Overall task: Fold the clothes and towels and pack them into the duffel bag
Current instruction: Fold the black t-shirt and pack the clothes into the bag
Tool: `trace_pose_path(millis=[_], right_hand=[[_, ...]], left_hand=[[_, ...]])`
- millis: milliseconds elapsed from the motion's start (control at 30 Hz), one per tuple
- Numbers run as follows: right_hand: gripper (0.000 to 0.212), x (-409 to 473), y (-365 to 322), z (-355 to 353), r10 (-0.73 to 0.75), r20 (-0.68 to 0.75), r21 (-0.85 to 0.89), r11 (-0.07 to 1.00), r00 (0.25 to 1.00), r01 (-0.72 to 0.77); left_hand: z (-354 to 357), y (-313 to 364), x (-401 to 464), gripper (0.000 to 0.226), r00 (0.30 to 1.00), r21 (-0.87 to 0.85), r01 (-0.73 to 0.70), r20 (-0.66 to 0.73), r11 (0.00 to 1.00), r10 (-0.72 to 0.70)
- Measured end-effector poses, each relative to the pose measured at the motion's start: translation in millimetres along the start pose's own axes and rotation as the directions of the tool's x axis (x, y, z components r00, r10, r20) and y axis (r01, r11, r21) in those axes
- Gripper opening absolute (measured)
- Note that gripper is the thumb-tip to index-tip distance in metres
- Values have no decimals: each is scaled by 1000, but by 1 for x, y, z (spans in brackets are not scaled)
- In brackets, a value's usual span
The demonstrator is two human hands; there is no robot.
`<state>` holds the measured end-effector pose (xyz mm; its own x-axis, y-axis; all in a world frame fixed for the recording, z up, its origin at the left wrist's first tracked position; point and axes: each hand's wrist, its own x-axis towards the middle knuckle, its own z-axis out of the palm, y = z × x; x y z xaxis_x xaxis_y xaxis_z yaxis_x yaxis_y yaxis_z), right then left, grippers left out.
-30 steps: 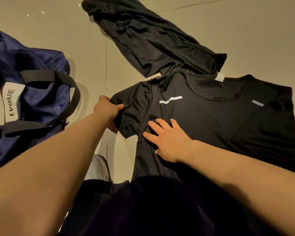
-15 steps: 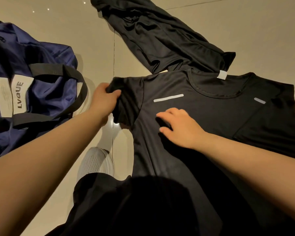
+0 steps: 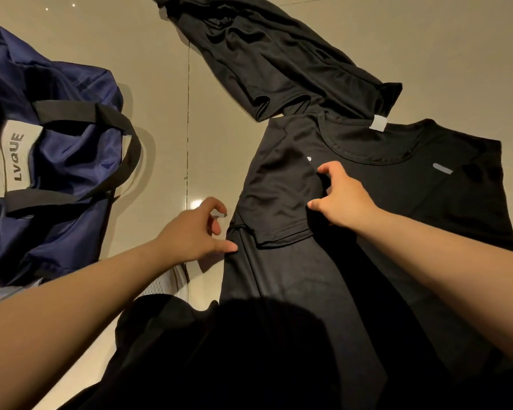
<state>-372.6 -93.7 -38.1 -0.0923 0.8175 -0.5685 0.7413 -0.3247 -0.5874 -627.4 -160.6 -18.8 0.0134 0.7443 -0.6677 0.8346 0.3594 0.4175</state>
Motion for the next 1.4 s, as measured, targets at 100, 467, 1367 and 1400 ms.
trace_pose_path(millis=[100, 467, 1367, 1400], right_hand=[[50, -2, -2, 3, -15, 46, 75, 997, 999, 12], [38, -10, 17, 3, 10, 342, 351, 926, 940, -137], [26, 19, 135, -172, 563, -176, 666, 672, 808, -323], [12, 23, 135, -171, 579, -178, 633, 686, 796, -358]], left_hand=[[19, 0, -2, 43, 992, -1, -5, -127, 1000, 5], [17, 3, 15, 8, 962, -19, 65, -265, 998, -68], [-36, 119, 121, 28, 994, -187, -62, -101, 980, 44], [-40, 120, 119, 18, 997, -196, -37, -74, 980, 22]])
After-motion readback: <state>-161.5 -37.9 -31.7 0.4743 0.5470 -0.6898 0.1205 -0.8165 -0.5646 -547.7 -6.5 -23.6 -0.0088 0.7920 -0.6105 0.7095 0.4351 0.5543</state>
